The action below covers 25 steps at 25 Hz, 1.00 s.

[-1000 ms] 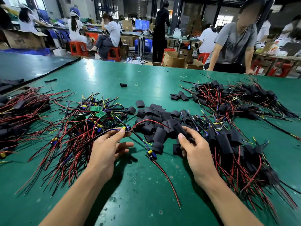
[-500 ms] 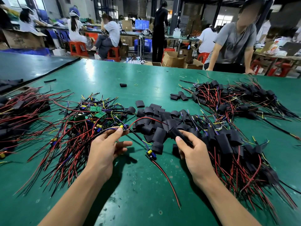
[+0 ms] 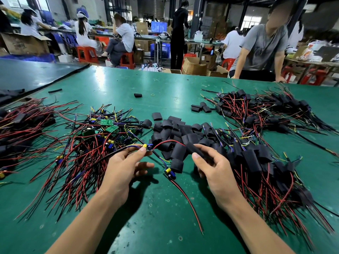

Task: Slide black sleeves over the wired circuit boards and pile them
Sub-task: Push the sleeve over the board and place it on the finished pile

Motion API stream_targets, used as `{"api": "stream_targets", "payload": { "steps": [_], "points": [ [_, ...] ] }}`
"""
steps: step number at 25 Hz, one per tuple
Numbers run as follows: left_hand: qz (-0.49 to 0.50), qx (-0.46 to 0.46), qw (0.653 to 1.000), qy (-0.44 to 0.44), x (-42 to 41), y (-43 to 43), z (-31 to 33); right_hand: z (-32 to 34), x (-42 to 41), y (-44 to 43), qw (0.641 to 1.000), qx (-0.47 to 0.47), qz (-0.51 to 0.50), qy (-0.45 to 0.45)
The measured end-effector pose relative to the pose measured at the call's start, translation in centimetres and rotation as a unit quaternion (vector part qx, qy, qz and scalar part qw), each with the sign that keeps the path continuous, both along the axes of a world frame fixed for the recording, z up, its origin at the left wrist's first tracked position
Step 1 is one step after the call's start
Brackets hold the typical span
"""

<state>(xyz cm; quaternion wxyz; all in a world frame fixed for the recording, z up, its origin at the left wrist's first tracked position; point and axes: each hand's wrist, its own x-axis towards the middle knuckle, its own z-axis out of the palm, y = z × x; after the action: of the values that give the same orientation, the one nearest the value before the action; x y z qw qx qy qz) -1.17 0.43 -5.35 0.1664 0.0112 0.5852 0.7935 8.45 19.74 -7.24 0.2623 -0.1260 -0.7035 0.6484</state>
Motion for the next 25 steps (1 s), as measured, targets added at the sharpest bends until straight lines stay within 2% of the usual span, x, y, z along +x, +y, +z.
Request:
{"api": "stream_targets", "payload": {
  "steps": [2,7,12,15,18,25],
  "points": [
    [-0.036,0.013,0.999,-0.012,0.4,0.2,0.2,0.2,0.0,-0.2,0.999,-0.034,0.023,-0.002],
    [-0.116,0.05,0.991,-0.034,1.1,0.5,0.8,0.6,-0.3,-0.3,0.969,-0.23,0.084,0.013],
    [-0.092,0.107,0.986,-0.083,1.6,0.7,1.4,0.8,-0.2,-0.7,0.964,-0.231,0.135,-0.01],
    [-0.075,0.096,0.989,-0.077,1.5,0.6,1.4,1.0,-0.1,-1.0,0.962,-0.224,0.155,-0.017],
    [-0.087,0.07,0.992,-0.062,1.6,0.9,1.1,1.3,-0.1,-1.3,0.953,-0.259,0.157,-0.006],
    [-0.115,0.06,0.989,-0.076,2.2,1.4,0.7,2.8,0.4,-0.8,0.881,-0.417,0.22,0.032]
  ]
}}
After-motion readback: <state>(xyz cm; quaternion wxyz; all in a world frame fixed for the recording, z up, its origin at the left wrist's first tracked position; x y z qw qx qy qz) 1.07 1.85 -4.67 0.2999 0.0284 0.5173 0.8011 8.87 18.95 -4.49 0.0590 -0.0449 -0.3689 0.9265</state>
